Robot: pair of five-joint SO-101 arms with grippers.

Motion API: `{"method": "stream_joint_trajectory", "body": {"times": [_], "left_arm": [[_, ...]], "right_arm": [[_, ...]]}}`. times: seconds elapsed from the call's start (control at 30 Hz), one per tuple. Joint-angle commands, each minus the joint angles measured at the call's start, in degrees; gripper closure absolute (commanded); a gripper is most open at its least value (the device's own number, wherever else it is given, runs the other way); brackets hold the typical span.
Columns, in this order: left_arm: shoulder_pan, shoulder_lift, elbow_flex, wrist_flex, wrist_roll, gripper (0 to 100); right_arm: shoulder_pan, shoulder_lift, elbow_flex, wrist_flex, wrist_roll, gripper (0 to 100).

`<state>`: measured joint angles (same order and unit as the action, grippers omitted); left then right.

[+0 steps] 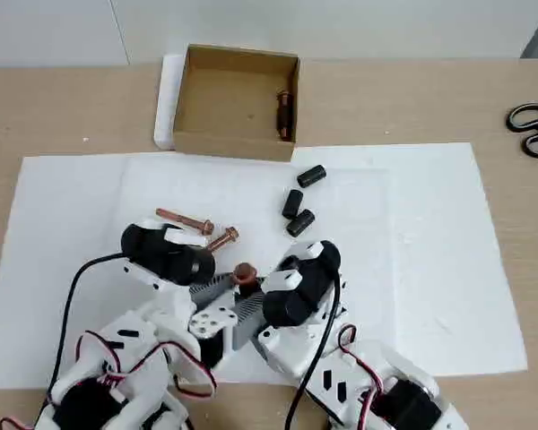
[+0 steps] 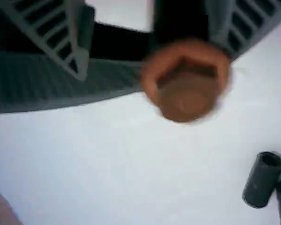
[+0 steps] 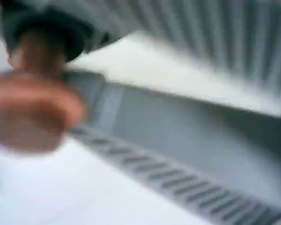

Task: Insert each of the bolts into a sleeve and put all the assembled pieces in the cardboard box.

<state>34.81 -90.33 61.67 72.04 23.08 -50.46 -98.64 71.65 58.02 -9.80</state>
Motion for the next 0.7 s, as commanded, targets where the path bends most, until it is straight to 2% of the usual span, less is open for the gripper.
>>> {"method": "stream_joint_trajectory", "body": {"times": [0.0, 0.17, 0.4, 0.67], "left_arm": [[-4.0, 0.4, 1.3, -0.2, -4.3, 83], [-6.3, 0.4, 1.5, -0.4, -6.8, 83], [-6.2, 0.2, -0.1, -2.2, -6.3, 83], [-6.2, 0.3, -6.5, -2.9, 0.4, 84]], "right_arm": [[0.5, -0.3, -1.9, -1.8, 0.6, 99.5], [0.5, -0.3, -1.8, -1.8, 0.6, 99.5], [0.6, -0.3, -1.7, -1.5, 0.5, 99.5], [3.0, -0.3, -1.7, 0.3, 0.4, 99.5]]}}
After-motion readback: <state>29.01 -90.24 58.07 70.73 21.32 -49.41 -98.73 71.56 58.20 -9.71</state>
